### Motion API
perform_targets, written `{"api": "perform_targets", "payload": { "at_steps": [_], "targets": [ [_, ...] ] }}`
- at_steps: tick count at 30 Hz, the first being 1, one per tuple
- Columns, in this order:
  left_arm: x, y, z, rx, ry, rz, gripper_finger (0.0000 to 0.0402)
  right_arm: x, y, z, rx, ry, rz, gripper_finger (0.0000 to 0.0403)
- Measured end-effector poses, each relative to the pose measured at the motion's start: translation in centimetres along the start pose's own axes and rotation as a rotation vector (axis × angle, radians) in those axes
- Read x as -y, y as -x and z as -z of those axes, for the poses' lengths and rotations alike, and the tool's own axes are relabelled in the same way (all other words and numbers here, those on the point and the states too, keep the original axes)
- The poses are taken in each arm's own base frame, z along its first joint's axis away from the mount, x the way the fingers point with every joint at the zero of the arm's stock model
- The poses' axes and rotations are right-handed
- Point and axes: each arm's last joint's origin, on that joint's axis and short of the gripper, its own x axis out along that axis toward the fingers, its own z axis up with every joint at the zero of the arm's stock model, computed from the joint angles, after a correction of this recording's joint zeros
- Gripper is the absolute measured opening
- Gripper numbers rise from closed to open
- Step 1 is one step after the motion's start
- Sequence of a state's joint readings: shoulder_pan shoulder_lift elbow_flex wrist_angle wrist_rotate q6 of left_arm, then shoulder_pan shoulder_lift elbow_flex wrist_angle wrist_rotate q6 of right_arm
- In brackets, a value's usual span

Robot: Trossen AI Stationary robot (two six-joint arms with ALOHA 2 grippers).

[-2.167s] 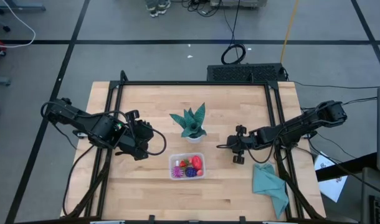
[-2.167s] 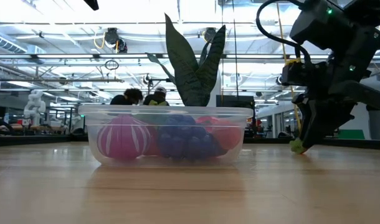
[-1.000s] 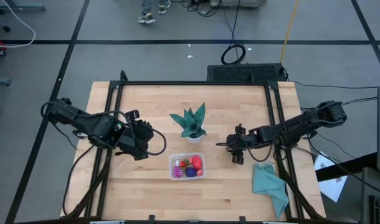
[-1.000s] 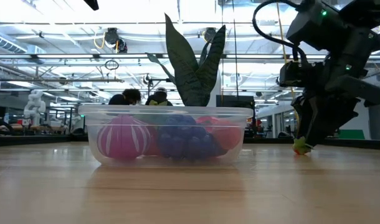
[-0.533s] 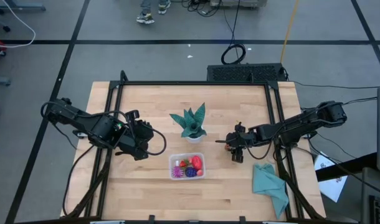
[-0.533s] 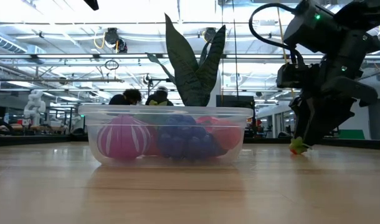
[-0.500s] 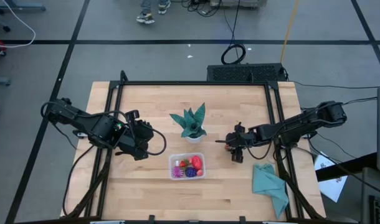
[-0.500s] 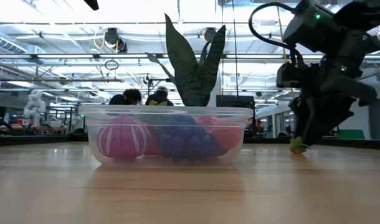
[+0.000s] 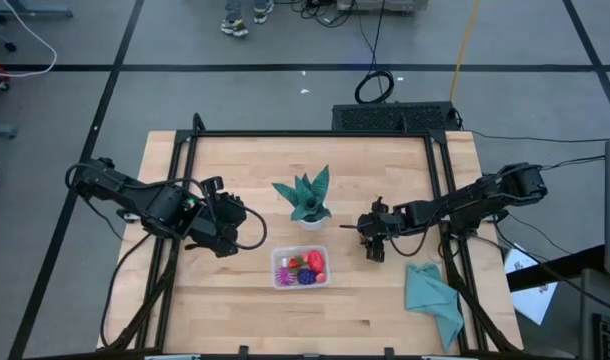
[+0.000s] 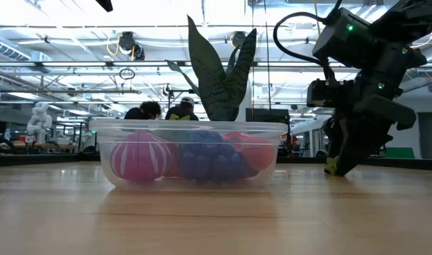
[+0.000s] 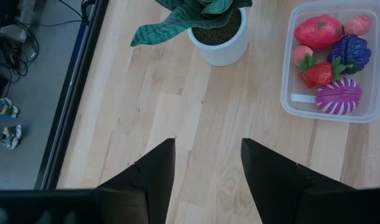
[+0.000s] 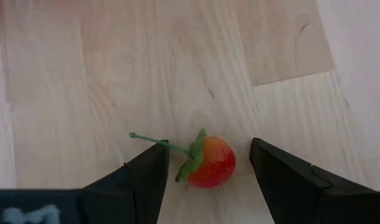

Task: Pick and placing Produce into tupperware
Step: Put the red strawberry into the transparent bin

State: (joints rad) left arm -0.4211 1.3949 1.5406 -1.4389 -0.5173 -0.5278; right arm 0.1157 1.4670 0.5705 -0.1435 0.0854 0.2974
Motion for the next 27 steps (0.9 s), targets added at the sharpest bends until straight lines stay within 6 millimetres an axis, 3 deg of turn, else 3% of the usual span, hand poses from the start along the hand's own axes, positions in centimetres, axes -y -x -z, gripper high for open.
{"api": "perform_targets", "payload": {
  "at_steps": [14, 27],
  "targets": [
    [-0.01, 0.00, 0.00, 0.001, -0.001, -0.001, 0.0186, 0.18, 0.41, 0.30, -0.026, -0.002, 0.001, 0.0217],
    [-0.01, 0.00, -0.01, 0.001, 0.001, -0.003, 0.0186, 0.23, 0.40, 0.35, -0.029, -0.010, 0.007, 0.0147]
  ]
}}
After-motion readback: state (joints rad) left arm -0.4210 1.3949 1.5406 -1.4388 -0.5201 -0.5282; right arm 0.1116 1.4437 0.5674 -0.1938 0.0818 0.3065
